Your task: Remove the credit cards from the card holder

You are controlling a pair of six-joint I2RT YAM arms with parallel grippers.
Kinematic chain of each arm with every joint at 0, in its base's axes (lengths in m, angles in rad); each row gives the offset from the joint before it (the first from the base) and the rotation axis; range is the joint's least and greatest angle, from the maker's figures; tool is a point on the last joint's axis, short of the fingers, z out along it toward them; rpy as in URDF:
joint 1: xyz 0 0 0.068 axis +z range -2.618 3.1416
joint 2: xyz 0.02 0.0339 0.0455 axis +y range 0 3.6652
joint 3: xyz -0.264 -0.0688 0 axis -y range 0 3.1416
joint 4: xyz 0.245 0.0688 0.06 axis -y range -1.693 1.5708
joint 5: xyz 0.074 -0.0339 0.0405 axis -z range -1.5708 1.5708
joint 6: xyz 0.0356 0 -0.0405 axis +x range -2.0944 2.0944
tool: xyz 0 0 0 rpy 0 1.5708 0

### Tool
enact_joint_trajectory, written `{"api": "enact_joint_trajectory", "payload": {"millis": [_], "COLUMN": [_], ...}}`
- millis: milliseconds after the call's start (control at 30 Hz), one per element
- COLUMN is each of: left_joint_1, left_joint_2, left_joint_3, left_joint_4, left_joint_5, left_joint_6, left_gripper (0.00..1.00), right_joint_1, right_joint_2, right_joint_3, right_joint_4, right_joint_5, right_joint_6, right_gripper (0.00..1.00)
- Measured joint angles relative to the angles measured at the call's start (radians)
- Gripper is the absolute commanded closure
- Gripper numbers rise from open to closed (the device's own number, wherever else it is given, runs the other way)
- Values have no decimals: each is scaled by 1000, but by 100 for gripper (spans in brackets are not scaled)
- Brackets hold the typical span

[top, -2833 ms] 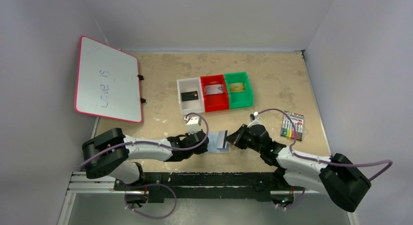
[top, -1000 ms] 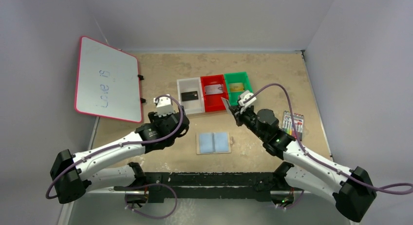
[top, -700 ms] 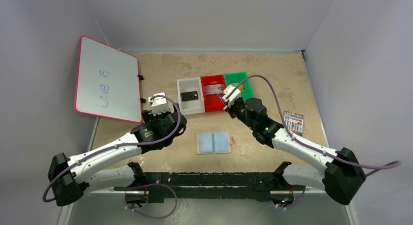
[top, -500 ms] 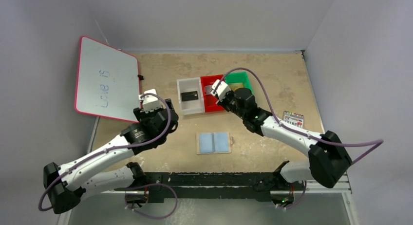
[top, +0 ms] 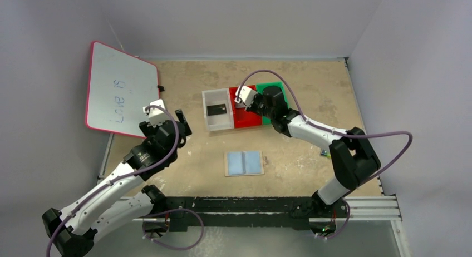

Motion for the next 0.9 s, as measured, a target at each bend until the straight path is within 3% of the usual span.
{"api": "enact_joint_trajectory", "payload": {"millis": [367, 900], "left_joint_1": [1, 1], "left_joint_2": [35, 17], "left_joint_3": [-15, -15], "left_joint_4": [-27, -63], "left_joint_5": [-63, -175], "left_joint_6": [0, -1], "left_gripper": [8, 8], "right_joint_1": [-20, -16], "right_joint_2": [142, 334], "right_joint_3": [121, 211], "right_joint_4": [-27, -35], "right_joint_5": [-69, -34], "right_joint_6": [-152, -298], "right_gripper": [100, 100]}}
